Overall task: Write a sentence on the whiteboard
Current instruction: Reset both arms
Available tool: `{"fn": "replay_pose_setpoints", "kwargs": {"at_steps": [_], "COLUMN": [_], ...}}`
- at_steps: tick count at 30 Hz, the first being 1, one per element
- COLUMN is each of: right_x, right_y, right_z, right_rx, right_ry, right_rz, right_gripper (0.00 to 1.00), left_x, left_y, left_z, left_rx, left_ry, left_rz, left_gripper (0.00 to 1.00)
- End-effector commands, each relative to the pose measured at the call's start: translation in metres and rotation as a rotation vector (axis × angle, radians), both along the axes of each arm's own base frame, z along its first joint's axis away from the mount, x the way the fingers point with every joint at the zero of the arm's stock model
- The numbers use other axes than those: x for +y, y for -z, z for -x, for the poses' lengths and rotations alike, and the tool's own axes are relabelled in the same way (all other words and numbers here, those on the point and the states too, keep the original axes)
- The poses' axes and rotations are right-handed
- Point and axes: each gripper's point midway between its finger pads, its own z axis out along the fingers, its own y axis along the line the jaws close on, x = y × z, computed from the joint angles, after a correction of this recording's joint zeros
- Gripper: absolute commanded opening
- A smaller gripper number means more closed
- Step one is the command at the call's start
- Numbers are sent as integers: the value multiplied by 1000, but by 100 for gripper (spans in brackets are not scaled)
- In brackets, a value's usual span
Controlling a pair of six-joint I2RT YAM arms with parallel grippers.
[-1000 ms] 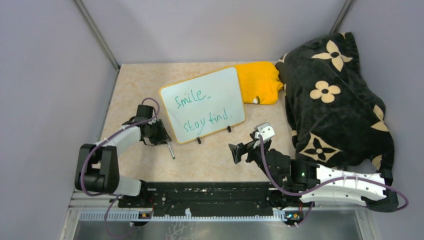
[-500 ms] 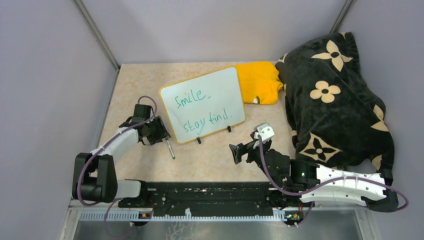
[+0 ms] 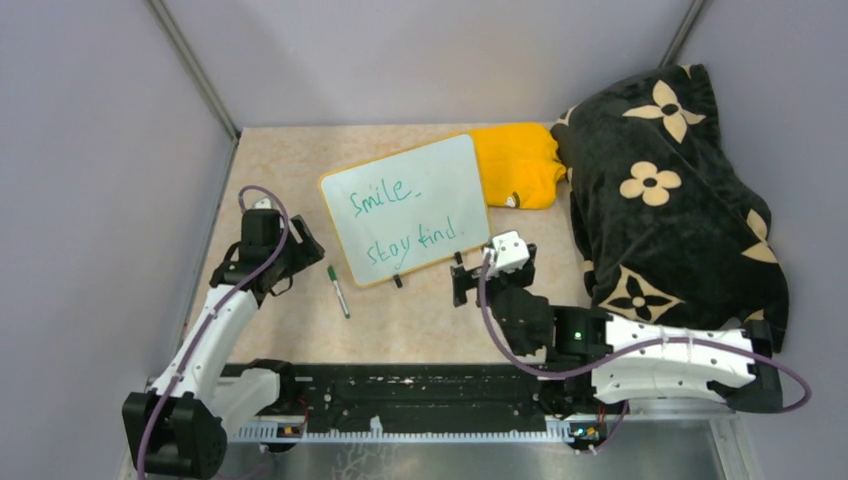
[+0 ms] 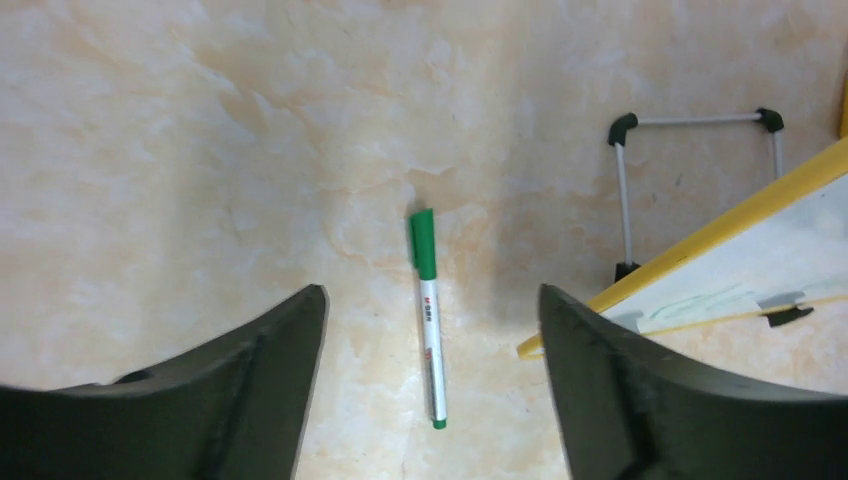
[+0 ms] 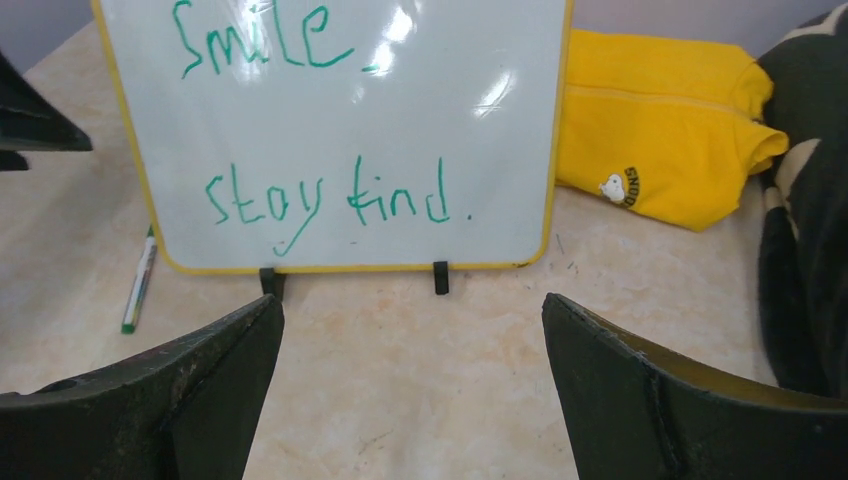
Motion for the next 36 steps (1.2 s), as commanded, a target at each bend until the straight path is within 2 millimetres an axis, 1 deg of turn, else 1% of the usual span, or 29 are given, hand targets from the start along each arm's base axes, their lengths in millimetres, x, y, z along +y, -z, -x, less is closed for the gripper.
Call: {"fn": "replay_pose_setpoints", "kwargs": {"at_steps": [1,2,3,6,7,8,9,12,14,16,18,19,21,24,27,30,31,33,35,36], "right_x": [2,6,10,16,21,23,21,6,0,-8,-21,-29,-43,-61,-75,-84,-91,-102,-106,-105], "right_y": [-26,-26,-25,-13,-6,-3,1,-2,-7,-9,-8,-9,-16,-27,-41,-52,-53,-59,-66,-70], "right_z": [-20,-23,-26,-45,-50,-59,-67,-92,-106,-118,-127,-130,-131,-131,-129,-128,-128,-129,-132,-134], "right_rx": [-50,-49,-39,56,118,167,206,268,315,359,373,368,332,265,219,184,177,156,140,135], "right_ry": [213,233,248,288,265,257,254,299,284,268,296,317,354,411,450,473,506,567,591,588], "right_rz": [-24,-18,-21,-46,-59,-75,-74,-106,-187,-290,-376,-401,-419,-399,-384,-357,-337,-307,-295,-293], "right_gripper": [99,99,99,99,99,99,99,99,99,99,99,99,99,99,99,98,98,98,98,98], "left_x": [24,26,28,30,29,27,24,17,18,22,26,26,22,22,19,24,21,13,1,-6], "left_y": [-17,-17,-17,-16,-18,-20,-25,-40,-45,-45,-51,-56,-68,-80,-96,-121,-128,-138,-147,-158], "left_z": [0,0,1,3,3,3,1,0,2,3,3,3,3,2,-2,-10,-14,-23,-35,-43], "left_rx": [-28,-22,-12,9,4,-7,-25,-95,-136,-165,-199,-211,-244,-293,-365,-447,-458,-453,-436,-445], "left_ry": [-150,-168,-189,-264,-288,-300,-272,-188,-163,-166,-193,-188,-115,-97,-35,-28,-19,14,58,75], "left_rz": [-57,-62,-64,-42,-25,-9,-7,-42,-62,-80,-80,-76,-103,-111,-144,-237,-250,-245,-221,-203], "left_gripper": [90,96,98,99,99,99,99,99,99,99,99,99,99,99,99,99,99,99,99,99]}}
